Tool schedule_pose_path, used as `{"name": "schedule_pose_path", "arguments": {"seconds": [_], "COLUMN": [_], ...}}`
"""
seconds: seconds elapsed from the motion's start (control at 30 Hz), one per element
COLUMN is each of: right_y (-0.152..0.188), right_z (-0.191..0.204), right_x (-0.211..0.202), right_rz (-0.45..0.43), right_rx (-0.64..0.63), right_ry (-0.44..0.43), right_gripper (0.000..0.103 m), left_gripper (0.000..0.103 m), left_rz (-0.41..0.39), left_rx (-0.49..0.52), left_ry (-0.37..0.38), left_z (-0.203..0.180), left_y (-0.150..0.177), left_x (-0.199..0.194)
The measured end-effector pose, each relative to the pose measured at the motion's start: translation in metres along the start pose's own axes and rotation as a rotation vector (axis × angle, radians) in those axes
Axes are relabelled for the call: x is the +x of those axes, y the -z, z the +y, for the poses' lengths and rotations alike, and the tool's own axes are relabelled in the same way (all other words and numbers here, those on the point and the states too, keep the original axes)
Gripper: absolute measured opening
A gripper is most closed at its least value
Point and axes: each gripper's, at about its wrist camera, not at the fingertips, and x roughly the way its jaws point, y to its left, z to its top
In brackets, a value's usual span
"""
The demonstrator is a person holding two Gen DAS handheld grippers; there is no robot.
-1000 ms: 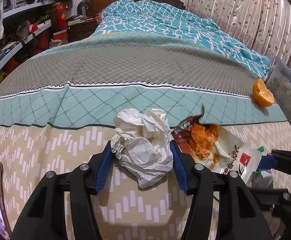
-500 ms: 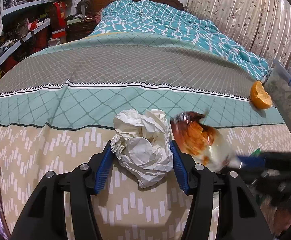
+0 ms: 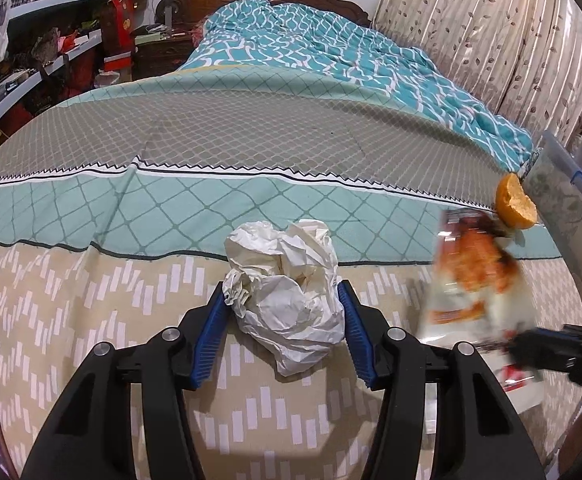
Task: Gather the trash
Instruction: 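Carry tissue and snack bag to the wastebasket and release both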
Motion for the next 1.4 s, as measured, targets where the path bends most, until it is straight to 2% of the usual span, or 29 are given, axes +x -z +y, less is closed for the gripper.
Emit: {"name": "schedule_pose_path", "arguments": {"seconds": [0.2, 0.33, 0.5, 0.63, 0.87, 1.03, 1.13, 1.23, 1.27, 1.37, 1.4], "right_y": [0.015, 0.031, 0.063, 0.086, 0.126, 0.158, 0.166, 0.174, 0.174, 0.178, 0.182], "right_z": [-0.026, -0.052, -0.091, -0.116, -0.164, -0.210, -0.238, -0.275, -0.285, -0.307, -0.312], "right_x": [-0.050, -0.086, -0.136, -0.169, -0.253, -0.326, -0.355, -0.374, -0.376, -0.381, -0.384], "right_rz": [-0.115, -0.204, -0.332, -0.427, -0.610, -0.721, -0.731, -0.709, -0.700, -0.696, -0.698], "right_rx": [0.081, 0.161, 0.270, 0.347, 0.429, 0.517, 0.559, 0.606, 0.615, 0.645, 0.659], "right_ry": [0.025, 0.049, 0.089, 0.123, 0.234, 0.377, 0.482, 0.581, 0.593, 0.632, 0.629], "right_gripper": [0.008, 0.008, 0.008, 0.008, 0.008, 0.008, 0.008, 0.008, 0.009, 0.012, 0.012], "left_gripper": [0.051, 0.051, 0.051, 0.050, 0.050, 0.050, 0.051, 0.053, 0.055, 0.081, 0.081], "left_rz": [-0.013, -0.034, -0.033, 0.021, 0.142, 0.187, 0.225, 0.234, 0.235, 0.265, 0.273], "left_rx": [0.034, 0.079, 0.165, 0.246, 0.478, 0.680, 0.748, 0.789, 0.798, 0.800, 0.800], "left_ry": [-0.016, 0.033, 0.181, 0.313, 0.555, 0.646, 0.701, 0.714, 0.713, 0.686, 0.668], "left_z": [-0.007, -0.025, -0.077, -0.133, -0.286, -0.419, -0.492, -0.550, -0.571, -0.609, -0.617], "left_y": [0.000, 0.001, -0.001, -0.005, -0.005, 0.012, 0.020, 0.026, 0.028, 0.034, 0.036], "left_x": [-0.003, -0.015, -0.032, -0.032, -0.022, -0.008, 0.004, 0.017, 0.024, 0.045, 0.050]}}
